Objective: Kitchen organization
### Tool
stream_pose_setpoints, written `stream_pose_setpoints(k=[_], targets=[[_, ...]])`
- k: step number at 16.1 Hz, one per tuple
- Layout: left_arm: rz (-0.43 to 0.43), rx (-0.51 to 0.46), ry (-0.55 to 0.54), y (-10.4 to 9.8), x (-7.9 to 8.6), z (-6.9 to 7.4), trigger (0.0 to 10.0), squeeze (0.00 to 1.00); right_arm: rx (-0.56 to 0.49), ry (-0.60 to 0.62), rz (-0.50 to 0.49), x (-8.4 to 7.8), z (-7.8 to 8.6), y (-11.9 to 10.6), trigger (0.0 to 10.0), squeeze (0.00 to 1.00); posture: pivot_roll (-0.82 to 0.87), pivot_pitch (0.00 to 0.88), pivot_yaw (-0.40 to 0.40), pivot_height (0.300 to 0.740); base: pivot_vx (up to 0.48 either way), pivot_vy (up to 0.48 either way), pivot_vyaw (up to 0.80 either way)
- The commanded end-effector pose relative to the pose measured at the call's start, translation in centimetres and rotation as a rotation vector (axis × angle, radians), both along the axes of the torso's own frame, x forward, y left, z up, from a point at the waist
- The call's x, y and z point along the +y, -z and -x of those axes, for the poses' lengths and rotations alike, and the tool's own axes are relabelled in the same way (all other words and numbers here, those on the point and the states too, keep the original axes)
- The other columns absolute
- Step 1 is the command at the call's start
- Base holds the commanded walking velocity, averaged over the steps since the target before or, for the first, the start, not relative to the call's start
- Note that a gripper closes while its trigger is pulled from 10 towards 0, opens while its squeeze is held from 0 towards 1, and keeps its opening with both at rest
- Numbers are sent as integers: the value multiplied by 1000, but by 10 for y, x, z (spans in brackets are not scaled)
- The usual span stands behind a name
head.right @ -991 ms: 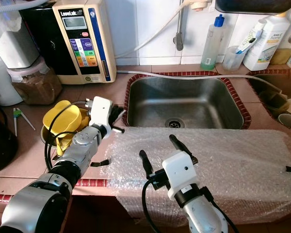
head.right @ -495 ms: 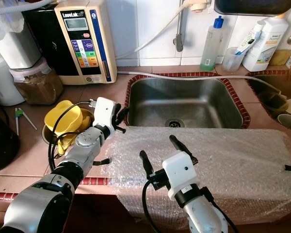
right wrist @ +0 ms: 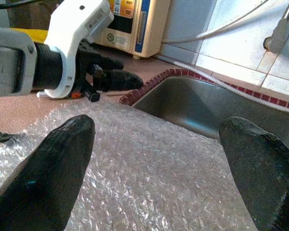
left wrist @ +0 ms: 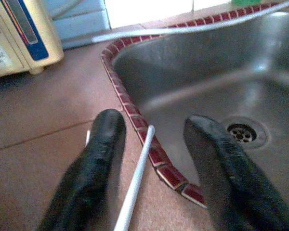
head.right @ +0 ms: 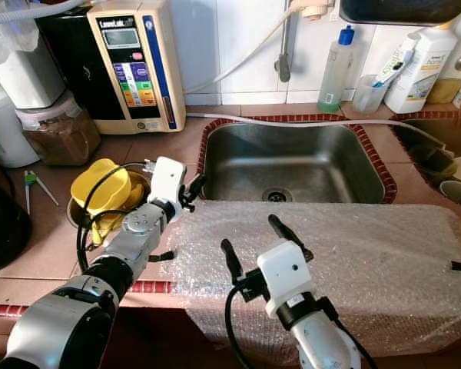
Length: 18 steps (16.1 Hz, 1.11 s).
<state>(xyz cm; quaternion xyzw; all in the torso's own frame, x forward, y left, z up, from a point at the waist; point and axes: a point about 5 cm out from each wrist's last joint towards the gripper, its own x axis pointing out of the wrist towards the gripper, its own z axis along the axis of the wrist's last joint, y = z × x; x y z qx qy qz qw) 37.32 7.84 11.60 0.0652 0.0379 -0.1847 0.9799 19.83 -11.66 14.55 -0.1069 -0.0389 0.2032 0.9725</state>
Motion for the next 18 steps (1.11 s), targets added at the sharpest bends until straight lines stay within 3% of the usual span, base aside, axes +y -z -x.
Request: stream_pose_setpoints(k=[1,8,9,10,11,12,13,14,18], targets=[[-34,10,-3,-1,2,-2,10000,1000,-12,-4,-10,1,1,-5,10000,0,-40,31,75,740,0,0,0],[-74,63,-21,6,3,-2,10000,1000,-22,3,-15,0,1,-8,10000,0,-44,32,76,740,0,0,0],[-85,77,-15,8,3,-1,7059,1000,-21,5,-14,0,1,-8,10000,0,-44,33,76,740,0,0,0],[-95,83,-13,10,4,0,4941,1000,-20,5,-14,0,2,-8,10000,0,-45,33,78,740,0,0,0],[-109,97,-7,12,4,0,2392,259,-20,6,-14,0,2,-8,10000,0,-46,32,78,740,0,0,0],[-127,112,-5,16,5,2,2235,0,-19,7,-13,0,2,-8,10000,0,-48,33,79,740,0,0,0],[-135,120,-13,17,7,2,706,0,-18,8,-13,0,2,-7,10000,0,-48,33,79,740,0,0,0],[-149,125,-24,18,9,2,0,0,-17,9,-14,0,3,-7,10000,0,-48,35,79,740,0,0,0],[-185,185,-49,26,15,4,0,0,-11,5,-12,0,4,-7,10000,0,-51,36,77,740,0,0,0]])
